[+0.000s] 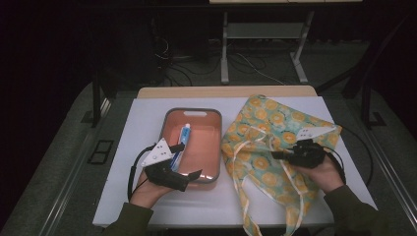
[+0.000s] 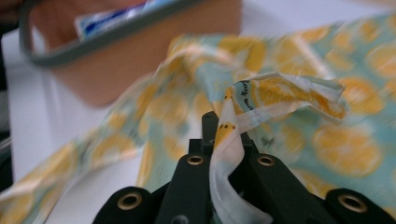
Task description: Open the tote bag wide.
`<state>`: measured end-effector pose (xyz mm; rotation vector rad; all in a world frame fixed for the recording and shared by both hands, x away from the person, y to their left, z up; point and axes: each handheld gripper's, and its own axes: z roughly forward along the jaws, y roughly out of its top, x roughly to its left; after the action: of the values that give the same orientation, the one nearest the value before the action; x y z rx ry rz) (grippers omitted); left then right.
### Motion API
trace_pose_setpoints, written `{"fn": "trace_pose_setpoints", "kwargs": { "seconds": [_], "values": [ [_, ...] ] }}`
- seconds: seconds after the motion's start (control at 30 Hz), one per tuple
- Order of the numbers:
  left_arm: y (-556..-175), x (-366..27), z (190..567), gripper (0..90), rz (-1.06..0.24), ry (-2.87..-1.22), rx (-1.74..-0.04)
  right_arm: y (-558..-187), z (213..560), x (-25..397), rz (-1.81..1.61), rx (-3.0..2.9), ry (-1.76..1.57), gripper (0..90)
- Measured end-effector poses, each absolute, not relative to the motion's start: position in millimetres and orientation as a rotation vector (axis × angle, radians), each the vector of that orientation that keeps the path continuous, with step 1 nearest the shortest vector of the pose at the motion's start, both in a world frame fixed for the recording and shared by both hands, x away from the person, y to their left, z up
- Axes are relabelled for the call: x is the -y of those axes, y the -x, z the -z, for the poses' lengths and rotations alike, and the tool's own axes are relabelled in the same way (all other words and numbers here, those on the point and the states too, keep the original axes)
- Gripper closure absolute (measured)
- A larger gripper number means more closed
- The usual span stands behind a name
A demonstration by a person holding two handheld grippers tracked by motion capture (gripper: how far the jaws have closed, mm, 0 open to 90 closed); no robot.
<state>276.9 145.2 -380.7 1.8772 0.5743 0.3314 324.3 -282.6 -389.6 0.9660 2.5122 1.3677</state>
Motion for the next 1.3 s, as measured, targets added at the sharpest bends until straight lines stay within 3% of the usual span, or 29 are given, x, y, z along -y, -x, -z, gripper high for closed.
{"fn": "trace_pose_setpoints", "kwargs": {
  "seconds": [0.57,1.3],
  "values": [
    [-287,-147,365,0.1,-0.353,-1.897,-0.599,-368,362,290,-1.466,-2.27,-1.065,89.4],
    [-343,-116,353,3.5,-0.346,-1.99,-0.691,-368,365,295,-1.447,-2.282,-1.061,89.4]
  ]
}}
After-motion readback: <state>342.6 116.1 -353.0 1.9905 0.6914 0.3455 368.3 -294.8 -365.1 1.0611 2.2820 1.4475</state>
